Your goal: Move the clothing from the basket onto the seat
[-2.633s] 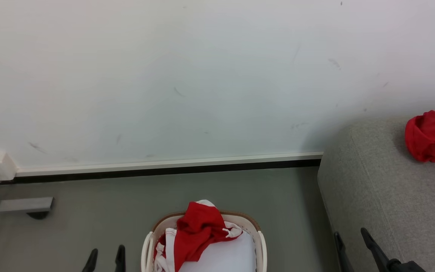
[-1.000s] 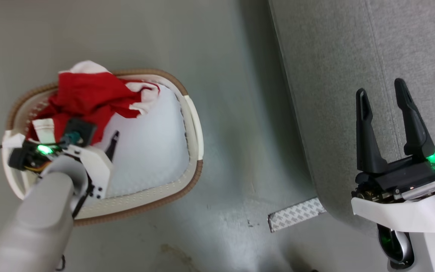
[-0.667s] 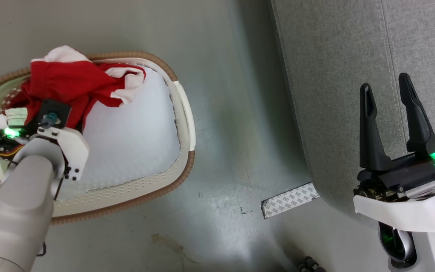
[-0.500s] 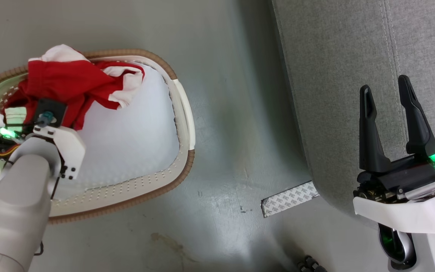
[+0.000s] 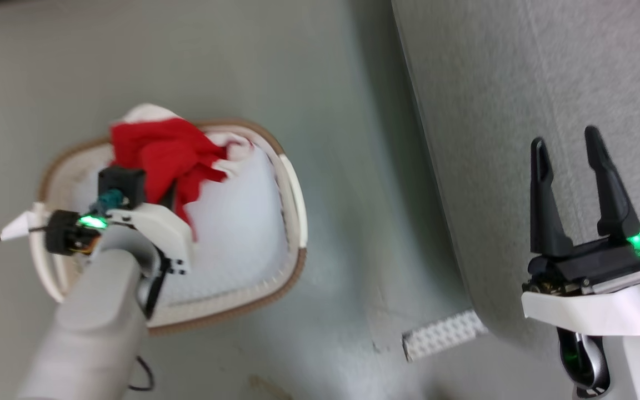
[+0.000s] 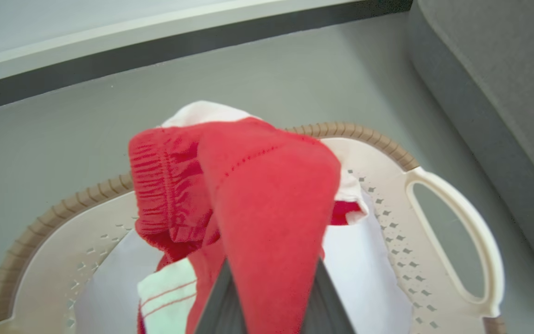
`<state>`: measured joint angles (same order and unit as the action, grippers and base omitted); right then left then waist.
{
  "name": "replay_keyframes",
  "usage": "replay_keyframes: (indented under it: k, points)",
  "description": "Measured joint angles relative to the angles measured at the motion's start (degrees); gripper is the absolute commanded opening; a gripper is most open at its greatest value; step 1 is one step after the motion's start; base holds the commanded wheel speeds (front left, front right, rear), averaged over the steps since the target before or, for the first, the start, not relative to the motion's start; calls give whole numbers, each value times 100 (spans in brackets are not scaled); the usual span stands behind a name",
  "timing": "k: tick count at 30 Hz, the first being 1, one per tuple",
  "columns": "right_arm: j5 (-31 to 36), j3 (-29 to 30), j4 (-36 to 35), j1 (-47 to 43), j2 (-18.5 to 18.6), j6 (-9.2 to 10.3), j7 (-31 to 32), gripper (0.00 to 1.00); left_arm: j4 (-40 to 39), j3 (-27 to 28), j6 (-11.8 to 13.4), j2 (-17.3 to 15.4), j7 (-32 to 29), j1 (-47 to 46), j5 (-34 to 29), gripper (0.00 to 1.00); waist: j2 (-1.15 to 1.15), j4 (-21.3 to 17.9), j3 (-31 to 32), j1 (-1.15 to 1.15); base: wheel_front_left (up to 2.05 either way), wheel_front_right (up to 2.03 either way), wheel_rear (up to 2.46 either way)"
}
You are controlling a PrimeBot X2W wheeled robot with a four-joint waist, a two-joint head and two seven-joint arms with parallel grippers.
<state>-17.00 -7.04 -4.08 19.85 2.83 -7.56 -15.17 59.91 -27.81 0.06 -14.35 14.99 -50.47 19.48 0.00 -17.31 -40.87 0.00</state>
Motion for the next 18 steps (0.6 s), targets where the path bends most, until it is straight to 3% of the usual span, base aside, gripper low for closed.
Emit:
replay_keyframes:
  k: [7, 18]
  points:
    - [237, 45, 506, -280, -3, 0, 0, 100, -1617, 360, -20, 276, 13, 1166, 211, 0, 0, 352, 1149, -1, 0, 0, 0]
    - [286, -109, 1093, -1087, -3, 0, 0, 100, -3637, 666, 216, 278, -42, 2984, 525, 0, 0, 863, 3101, -3, 0, 0, 0]
